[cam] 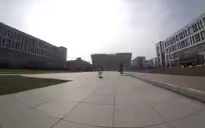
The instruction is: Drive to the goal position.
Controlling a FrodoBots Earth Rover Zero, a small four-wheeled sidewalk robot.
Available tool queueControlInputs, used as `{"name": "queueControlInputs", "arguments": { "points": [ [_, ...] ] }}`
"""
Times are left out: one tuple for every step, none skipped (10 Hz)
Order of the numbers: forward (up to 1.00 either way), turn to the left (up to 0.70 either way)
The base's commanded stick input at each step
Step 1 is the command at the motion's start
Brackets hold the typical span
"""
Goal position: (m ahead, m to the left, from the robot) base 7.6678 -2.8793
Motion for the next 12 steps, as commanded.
{"name": "queueControlInputs", "arguments": {
  "points": [
    [0.4,0.0],
    [0.0,0.0],
    [0.0,0.0],
    [0.0,0.0],
    [0.0,0.0],
    [0.0,0.0],
    [0.0,0.0],
    [0.0,0.0],
    [0.0,0.0],
    [0.0,0.0],
    [0.0,0.5],
    [0.0,0.7]
  ]
}}
